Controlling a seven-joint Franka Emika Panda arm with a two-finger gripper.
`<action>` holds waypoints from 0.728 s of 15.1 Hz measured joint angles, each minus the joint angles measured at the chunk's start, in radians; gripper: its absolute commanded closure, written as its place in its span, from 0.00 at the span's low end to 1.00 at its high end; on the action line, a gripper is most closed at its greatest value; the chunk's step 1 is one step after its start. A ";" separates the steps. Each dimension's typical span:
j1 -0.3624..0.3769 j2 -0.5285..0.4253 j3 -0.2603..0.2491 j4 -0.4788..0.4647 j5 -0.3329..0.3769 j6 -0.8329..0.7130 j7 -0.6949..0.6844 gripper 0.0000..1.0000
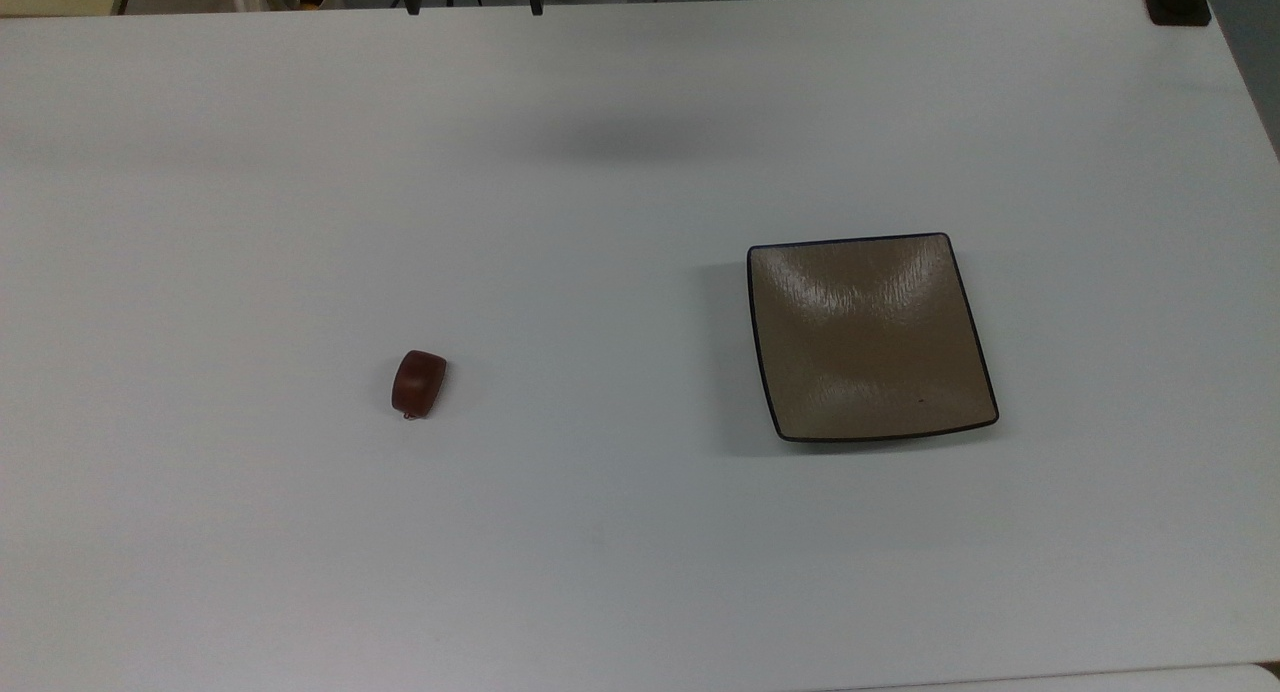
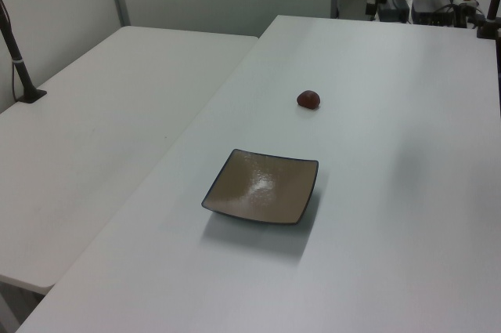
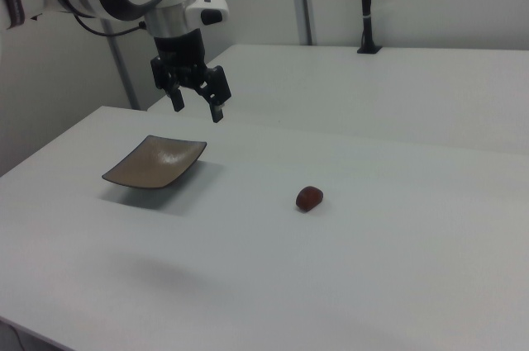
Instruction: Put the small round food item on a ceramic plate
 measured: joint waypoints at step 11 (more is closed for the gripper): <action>-0.016 0.017 -0.007 -0.004 0.000 0.000 0.000 0.00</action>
